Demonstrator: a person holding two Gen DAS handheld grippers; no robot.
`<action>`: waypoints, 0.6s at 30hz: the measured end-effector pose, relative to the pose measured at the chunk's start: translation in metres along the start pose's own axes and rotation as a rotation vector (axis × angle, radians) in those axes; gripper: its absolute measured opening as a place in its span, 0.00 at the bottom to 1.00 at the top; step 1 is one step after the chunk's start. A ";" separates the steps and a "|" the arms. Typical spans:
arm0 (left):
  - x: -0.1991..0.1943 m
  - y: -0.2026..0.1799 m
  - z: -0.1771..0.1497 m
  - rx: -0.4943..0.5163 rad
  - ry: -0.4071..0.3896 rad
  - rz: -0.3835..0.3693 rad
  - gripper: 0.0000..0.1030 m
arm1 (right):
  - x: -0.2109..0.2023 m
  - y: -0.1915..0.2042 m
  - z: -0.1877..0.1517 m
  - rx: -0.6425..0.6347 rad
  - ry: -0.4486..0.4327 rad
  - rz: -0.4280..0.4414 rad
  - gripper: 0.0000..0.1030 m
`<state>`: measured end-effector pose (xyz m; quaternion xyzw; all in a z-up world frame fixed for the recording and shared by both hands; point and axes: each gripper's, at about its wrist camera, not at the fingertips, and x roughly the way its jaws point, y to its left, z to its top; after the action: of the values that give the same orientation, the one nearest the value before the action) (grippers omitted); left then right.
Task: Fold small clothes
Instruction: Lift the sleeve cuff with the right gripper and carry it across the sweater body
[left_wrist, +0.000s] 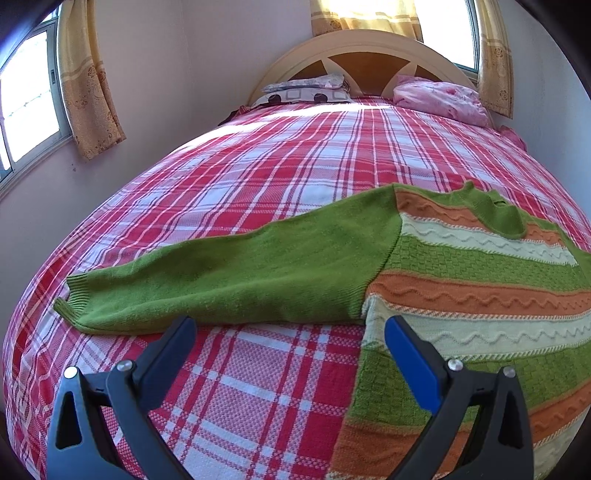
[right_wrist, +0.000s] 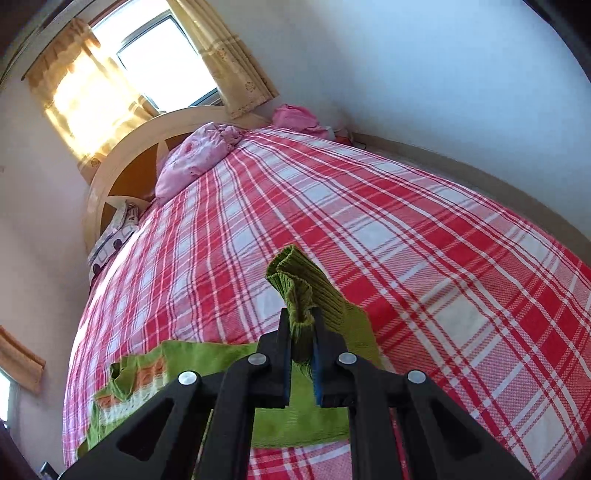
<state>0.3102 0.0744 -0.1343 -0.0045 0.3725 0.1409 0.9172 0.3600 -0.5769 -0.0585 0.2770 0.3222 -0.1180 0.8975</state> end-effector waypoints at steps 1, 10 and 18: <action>0.001 0.003 0.000 -0.004 0.000 -0.001 1.00 | -0.002 0.010 0.001 -0.013 -0.003 0.013 0.08; 0.006 0.014 -0.009 -0.022 0.006 -0.018 1.00 | -0.021 0.094 0.007 -0.157 -0.026 0.090 0.08; 0.006 0.020 -0.014 -0.038 0.009 -0.047 1.00 | -0.030 0.165 0.003 -0.248 -0.032 0.159 0.08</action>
<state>0.2998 0.0935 -0.1469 -0.0314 0.3737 0.1266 0.9183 0.4032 -0.4424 0.0319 0.1865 0.2971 -0.0104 0.9364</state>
